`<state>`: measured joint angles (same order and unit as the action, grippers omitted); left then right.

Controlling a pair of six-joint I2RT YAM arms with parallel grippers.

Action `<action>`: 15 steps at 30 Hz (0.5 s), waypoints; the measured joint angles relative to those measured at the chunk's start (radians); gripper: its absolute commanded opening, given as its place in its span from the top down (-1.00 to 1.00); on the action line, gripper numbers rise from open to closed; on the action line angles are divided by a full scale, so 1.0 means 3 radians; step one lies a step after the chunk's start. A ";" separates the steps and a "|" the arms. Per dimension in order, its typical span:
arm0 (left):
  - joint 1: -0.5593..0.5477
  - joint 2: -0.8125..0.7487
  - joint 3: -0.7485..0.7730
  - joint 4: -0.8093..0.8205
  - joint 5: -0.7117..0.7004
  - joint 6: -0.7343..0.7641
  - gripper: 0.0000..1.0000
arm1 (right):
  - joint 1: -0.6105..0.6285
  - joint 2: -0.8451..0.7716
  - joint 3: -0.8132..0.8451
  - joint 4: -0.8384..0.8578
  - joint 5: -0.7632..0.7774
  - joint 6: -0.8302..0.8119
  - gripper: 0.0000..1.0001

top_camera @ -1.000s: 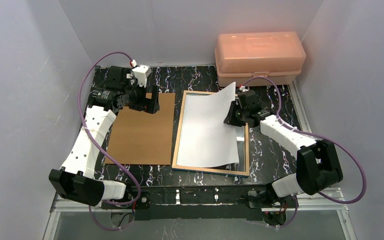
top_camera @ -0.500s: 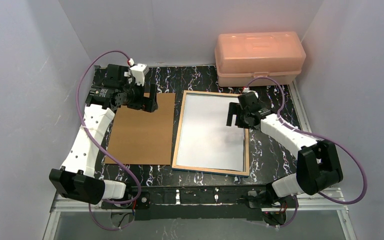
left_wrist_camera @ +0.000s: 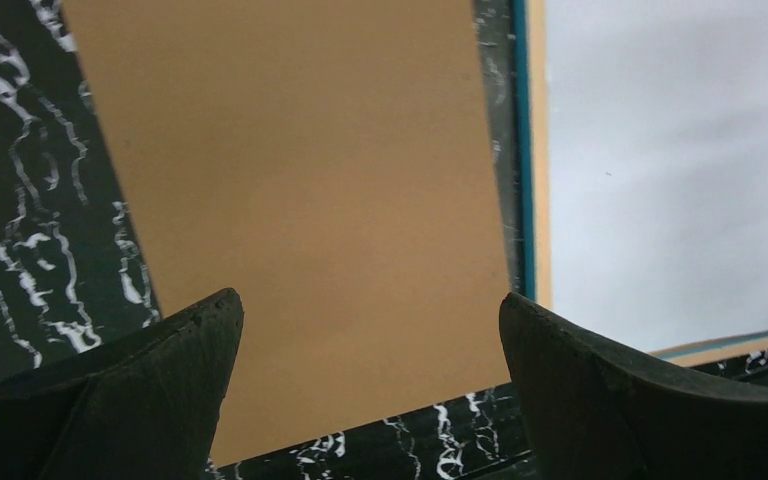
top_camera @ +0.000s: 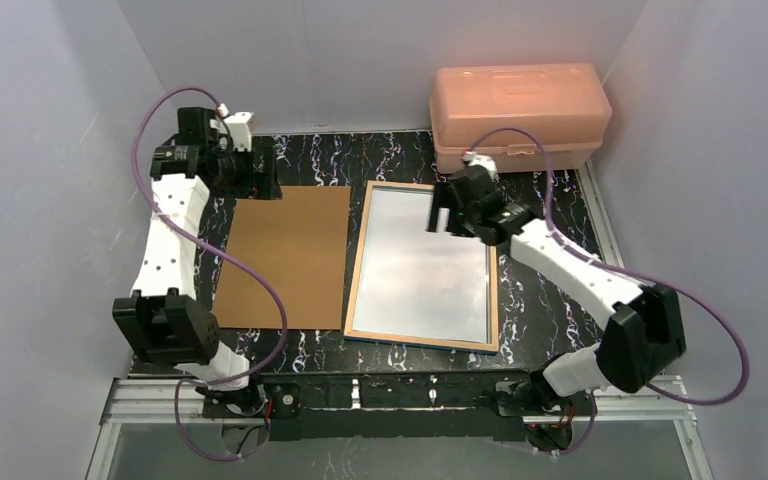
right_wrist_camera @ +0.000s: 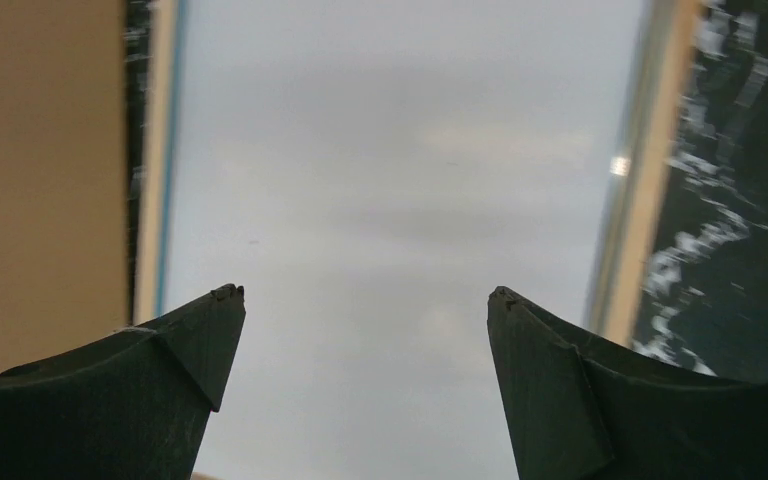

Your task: Put the photo into the frame

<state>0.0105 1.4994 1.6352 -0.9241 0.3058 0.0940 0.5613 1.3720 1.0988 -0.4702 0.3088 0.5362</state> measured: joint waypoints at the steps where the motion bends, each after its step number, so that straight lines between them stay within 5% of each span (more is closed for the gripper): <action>1: 0.0109 0.0074 0.0043 -0.0008 0.0015 0.0051 -0.91 | 0.0159 0.0090 0.0137 0.0004 0.0015 0.0047 -0.97; 9: 0.0980 0.0772 0.0163 -0.0141 0.0008 0.0561 0.01 | 0.1166 0.1399 0.1461 0.0249 -0.0189 0.0378 -0.97; 15: 0.1354 0.1152 0.0112 -0.0127 -0.0254 0.0815 0.22 | 0.1335 0.2490 0.2589 0.0131 -0.0292 0.0515 -0.97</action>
<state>0.4168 1.8450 1.6688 -0.9623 0.2295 0.3386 0.9619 2.1189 1.8755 -0.4309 0.2211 0.6907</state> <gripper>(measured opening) 0.412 0.985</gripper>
